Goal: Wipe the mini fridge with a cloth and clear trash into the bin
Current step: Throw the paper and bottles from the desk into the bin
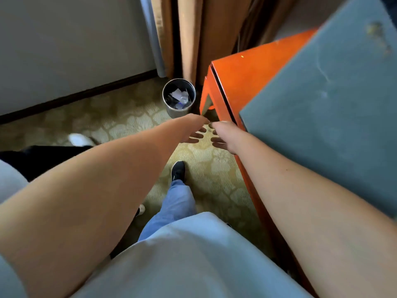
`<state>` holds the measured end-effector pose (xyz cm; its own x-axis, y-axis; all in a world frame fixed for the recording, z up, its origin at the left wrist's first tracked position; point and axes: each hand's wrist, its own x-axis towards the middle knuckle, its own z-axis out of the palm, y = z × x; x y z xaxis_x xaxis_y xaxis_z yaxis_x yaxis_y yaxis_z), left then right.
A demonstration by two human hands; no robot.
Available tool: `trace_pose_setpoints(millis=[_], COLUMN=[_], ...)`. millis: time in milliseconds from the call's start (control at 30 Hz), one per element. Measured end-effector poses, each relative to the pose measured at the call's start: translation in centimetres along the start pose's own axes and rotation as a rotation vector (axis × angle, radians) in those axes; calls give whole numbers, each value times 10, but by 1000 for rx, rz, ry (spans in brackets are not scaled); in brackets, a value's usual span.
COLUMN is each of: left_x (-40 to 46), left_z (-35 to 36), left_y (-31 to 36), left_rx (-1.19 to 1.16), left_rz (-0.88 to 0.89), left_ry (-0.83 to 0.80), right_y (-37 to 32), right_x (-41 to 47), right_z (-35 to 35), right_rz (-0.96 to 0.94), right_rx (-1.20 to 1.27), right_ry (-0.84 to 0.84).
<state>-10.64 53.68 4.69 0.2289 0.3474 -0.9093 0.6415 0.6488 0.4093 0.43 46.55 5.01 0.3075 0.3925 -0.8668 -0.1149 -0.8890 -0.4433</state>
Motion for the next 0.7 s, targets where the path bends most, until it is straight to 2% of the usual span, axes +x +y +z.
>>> trace_pose_setpoints(millis=[300, 400, 533, 700], left_x=[-95, -124, -138, -145], left_z=[176, 238, 312, 397], left_y=[-103, -128, -155, -164], left_rx=[234, 356, 511, 608], left_rz=[33, 51, 44, 9], left_ry=[-108, -144, -220, -318], right_y=[193, 250, 314, 379], right_x=[-102, -135, -164, -179], right_z=[-87, -117, -155, -218], right_rz=[49, 87, 127, 165], right_rx=[82, 109, 140, 270], right_ry=[24, -20, -58, -1])
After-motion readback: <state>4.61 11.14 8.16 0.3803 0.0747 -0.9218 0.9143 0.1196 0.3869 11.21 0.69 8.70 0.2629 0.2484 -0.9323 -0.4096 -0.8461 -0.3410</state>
